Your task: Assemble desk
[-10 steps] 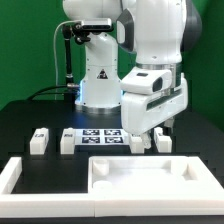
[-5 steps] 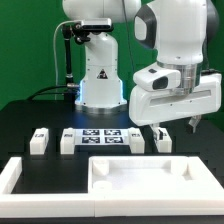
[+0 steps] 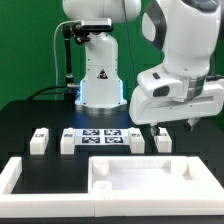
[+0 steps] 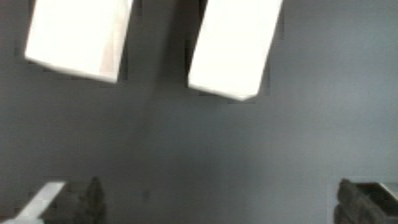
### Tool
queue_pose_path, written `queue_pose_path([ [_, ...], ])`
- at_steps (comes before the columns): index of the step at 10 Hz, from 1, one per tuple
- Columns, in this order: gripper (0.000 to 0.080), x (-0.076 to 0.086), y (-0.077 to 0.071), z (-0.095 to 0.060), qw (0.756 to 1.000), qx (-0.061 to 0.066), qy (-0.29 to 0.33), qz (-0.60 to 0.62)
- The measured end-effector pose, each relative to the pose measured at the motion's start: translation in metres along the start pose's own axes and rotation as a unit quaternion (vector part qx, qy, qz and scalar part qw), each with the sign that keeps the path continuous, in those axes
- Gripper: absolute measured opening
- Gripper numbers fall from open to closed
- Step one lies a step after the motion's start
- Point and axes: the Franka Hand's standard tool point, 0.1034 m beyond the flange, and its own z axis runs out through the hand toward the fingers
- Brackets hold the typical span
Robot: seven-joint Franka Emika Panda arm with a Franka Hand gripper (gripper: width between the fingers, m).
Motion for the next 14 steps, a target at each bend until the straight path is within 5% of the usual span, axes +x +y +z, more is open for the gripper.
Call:
queue_pose_path([
  [5, 0.0648, -0.007, 0.001, 0.008, 0.986, 0.009, -0.166, 0.006],
  [8, 0.0648, -0.002, 0.001, 0.026, 0.982, 0.016, -0.181, 0.048],
  [11, 0.0648, -0.002, 0.001, 0.026, 0.982, 0.016, -0.181, 0.045],
  [14, 0.0648, -0.01, -0.013, 0.036, 0.97, 0.04, -0.212, 0.107],
])
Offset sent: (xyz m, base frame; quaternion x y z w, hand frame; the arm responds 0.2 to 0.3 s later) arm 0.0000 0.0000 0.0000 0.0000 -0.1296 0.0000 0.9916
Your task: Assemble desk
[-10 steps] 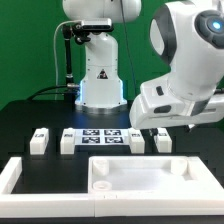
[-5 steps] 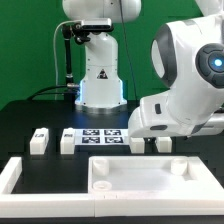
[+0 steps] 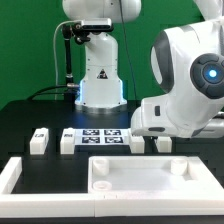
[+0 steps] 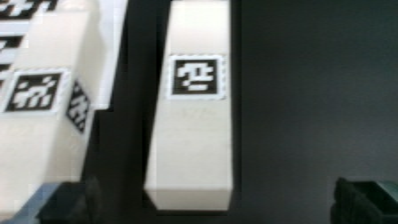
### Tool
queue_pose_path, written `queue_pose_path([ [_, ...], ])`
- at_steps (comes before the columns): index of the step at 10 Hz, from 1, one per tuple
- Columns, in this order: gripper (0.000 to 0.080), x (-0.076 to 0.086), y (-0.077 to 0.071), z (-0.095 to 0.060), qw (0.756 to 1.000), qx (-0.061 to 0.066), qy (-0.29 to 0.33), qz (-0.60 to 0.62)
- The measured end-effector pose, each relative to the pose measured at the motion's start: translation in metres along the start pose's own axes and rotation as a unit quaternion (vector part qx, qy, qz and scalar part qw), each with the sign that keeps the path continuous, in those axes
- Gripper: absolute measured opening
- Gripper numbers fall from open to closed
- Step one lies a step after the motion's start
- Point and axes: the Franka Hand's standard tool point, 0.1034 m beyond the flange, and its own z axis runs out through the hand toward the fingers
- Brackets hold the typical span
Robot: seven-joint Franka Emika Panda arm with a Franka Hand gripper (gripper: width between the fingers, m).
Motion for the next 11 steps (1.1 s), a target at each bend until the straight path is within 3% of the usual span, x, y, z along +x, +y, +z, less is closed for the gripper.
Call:
queue_pose_path([
  [4, 0.0648, 0.002, -0.002, 0.0, 1.0, -0.001, 0.007, -0.004],
  [7, 0.0648, 0.0, 0.005, 0.02, 1.0, -0.003, -0.006, 0.001],
  [11, 0.0648, -0.001, -0.003, 0.036, 1.0, -0.01, -0.004, -0.005],
])
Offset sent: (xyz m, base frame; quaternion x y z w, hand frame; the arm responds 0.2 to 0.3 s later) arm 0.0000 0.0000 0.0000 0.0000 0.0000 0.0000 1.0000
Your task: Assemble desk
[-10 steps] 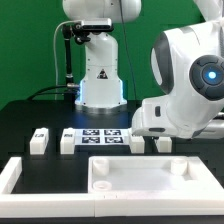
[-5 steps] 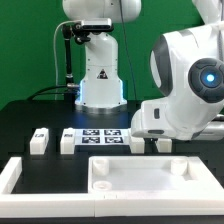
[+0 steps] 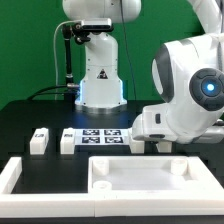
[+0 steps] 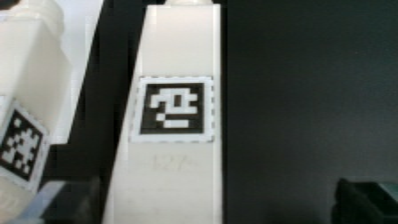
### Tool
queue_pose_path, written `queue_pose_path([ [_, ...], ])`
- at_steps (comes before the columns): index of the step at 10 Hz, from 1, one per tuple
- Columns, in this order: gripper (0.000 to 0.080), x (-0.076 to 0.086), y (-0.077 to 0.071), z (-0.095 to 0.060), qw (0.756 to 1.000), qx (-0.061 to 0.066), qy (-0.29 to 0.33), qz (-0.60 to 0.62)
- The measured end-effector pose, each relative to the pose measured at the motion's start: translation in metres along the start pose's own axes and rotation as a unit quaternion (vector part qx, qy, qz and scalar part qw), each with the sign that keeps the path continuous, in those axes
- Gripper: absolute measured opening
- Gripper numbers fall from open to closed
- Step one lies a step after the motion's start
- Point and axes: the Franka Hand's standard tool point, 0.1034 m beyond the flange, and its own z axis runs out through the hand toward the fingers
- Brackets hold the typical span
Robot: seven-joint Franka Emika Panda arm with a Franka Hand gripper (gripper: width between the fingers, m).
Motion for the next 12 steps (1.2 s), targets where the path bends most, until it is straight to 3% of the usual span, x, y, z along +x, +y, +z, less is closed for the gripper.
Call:
queue_pose_path([
  [1, 0.052, 0.0, 0.0, 0.0, 1.0, 0.0, 0.0, 0.0],
  [2, 0.052, 0.0, 0.0, 0.0, 1.0, 0.0, 0.0, 0.0],
  [4, 0.0287, 0.0, 0.0, 0.0, 1.0, 0.0, 0.0, 0.0],
  [11, 0.0288, 0.0, 0.0, -0.001, 1.0, 0.0, 0.0, 0.0],
  [12, 0.0289, -0.009, 0.008, -0.026, 1.0, 0.004, -0.004, -0.016],
])
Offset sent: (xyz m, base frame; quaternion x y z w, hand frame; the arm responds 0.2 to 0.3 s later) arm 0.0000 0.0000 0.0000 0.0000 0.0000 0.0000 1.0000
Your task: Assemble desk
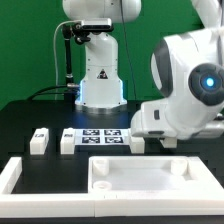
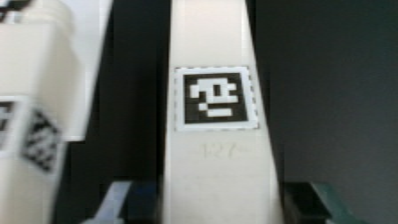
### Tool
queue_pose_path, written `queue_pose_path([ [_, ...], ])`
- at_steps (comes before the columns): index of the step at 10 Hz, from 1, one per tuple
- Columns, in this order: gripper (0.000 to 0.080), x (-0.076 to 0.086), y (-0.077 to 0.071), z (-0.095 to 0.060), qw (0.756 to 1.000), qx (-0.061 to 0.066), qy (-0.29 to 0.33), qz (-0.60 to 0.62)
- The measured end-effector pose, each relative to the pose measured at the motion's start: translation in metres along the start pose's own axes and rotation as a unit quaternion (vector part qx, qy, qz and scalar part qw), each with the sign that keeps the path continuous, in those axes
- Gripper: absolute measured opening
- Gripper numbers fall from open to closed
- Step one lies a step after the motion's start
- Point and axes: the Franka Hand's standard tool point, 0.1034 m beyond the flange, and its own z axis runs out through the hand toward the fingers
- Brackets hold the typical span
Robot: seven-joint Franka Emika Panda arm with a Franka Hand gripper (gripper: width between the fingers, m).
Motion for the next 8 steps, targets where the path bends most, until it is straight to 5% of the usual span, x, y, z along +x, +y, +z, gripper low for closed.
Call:
queue_pose_path([
  [3, 0.029, -0.027, 0.003, -0.052, 0.999, 0.001, 0.039, -0.011],
  [7, 0.029, -0.016, -0.002, -0.059, 0.988, 0.01, 0.151, -0.012],
  [8, 0.029, -0.024, 0.003, -0.078, 0.986, 0.014, 0.166, -0.023],
])
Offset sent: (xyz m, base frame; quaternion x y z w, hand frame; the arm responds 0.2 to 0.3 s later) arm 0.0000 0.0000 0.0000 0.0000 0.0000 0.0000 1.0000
